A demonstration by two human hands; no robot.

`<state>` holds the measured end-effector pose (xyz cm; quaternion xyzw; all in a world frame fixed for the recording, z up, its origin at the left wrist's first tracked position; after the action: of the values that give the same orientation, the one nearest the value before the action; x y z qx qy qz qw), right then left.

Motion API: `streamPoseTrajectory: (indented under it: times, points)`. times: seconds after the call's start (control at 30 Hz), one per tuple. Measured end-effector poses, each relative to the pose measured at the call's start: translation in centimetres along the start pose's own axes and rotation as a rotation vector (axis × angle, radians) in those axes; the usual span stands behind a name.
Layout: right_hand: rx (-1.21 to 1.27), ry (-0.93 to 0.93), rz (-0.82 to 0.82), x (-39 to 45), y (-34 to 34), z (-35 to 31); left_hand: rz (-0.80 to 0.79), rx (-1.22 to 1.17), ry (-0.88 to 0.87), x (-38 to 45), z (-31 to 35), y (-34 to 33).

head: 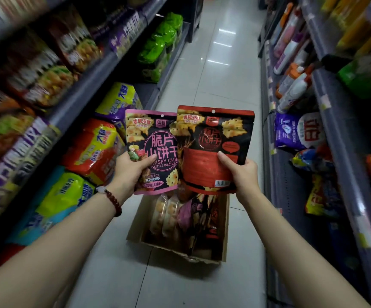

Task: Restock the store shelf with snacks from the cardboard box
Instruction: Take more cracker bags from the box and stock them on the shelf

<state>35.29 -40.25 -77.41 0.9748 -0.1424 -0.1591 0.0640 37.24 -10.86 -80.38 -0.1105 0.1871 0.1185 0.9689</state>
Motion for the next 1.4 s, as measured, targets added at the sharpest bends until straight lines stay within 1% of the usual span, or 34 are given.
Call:
streamPoseTrajectory:
  times: [0.2, 0.47, 0.6, 0.73, 0.87, 1.07, 1.2, 1.4]
  points:
    - [-0.015, -0.024, -0.098, -4.2, -0.4, -13.3, 0.039, -0.022, -0.004, -5.3, 12.0, -0.6]
    - [-0.023, -0.031, -0.207, -9.3, 0.7, -32.0, 0.048, -0.069, -0.09, -13.3, 31.2, -2.7]
    - [-0.006, 0.041, -0.247, -11.4, 0.6, -40.6, 0.071, -0.047, -0.192, -17.1, 40.2, -2.7]
    - [0.01, 0.131, -0.323, -13.9, 0.3, -47.9, 0.114, -0.084, -0.296, -22.0, 47.3, -2.4]
    - [0.038, 0.209, -0.433, -16.9, -0.2, -53.7, 0.175, -0.173, -0.349, -27.9, 52.0, -1.8]
    - [0.048, 0.361, -0.566, -22.7, -1.6, -61.4, 0.311, -0.208, -0.479, -36.3, 57.0, 1.2]
    - [0.052, 0.421, -0.671, -27.2, -3.4, -64.4, 0.363, -0.227, -0.556, -42.2, 58.9, 3.4]
    - [0.073, 0.514, -0.837, -35.7, -7.4, -67.1, 0.488, -0.175, -0.692, -51.7, 61.4, 8.8]
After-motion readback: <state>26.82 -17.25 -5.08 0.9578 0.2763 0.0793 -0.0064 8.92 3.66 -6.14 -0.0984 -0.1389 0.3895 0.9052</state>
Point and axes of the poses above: each hand's wrist, its own x-axis towards the middle knuckle, its own y-axis out of the back of the hand, z = x × y, the point moved 8 cm from there along x, towards the middle knuckle, and after that the axes turned 9 degrees about -x, right-handed, at the moved point
